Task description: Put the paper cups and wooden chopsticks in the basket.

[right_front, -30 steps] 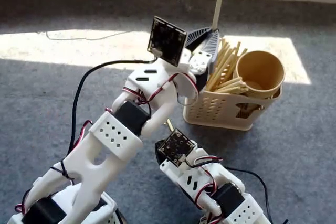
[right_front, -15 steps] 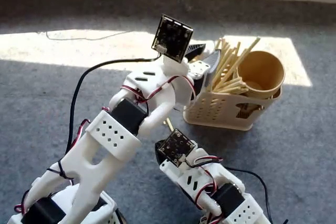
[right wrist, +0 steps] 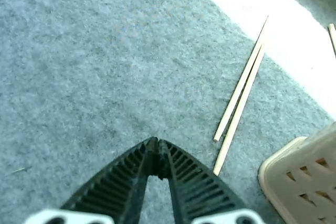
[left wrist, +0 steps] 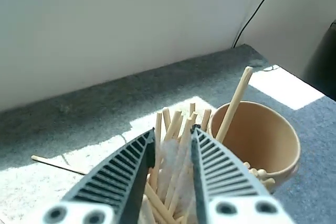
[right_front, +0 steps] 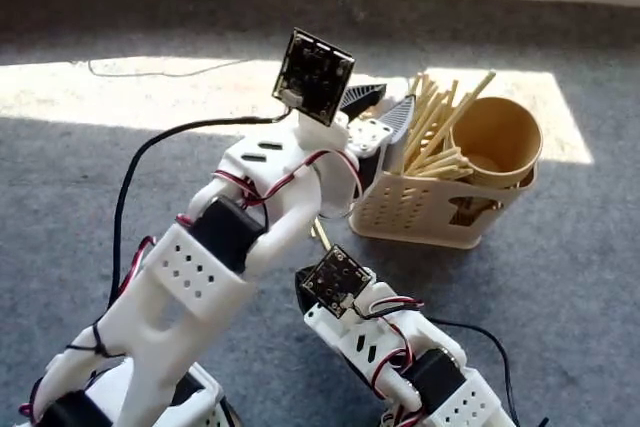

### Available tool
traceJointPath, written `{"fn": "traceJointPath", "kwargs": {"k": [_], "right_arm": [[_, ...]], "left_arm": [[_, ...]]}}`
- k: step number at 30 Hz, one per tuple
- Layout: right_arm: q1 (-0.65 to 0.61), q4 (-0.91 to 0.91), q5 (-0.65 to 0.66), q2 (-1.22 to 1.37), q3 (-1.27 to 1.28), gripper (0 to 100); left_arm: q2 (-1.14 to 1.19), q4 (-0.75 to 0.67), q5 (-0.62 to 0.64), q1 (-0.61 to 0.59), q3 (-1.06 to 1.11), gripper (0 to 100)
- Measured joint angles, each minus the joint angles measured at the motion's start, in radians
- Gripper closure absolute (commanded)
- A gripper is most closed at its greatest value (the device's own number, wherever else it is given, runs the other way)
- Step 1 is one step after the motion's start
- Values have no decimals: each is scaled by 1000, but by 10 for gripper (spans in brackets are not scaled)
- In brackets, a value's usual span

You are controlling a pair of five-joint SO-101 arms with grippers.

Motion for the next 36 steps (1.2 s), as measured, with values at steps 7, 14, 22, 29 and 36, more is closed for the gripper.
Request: {"fn": "traceJointPath", "kwargs": {"k": [7,14,22,29,36], "right_arm": [[0,0,0,0,0,992],[0,0,0,0,0,992],[0,0,0,0,0,992],[0,0,0,0,0,992],[0,0,0,0,0,992]], "left_arm": [[-84,140,0,-160,-74,878],[-84,276,0,-408,-92,878],[-52,348,54,-575,-71,917],[198,348,58,-577,-55,918],[514,348,69,-577,-129,852]]}}
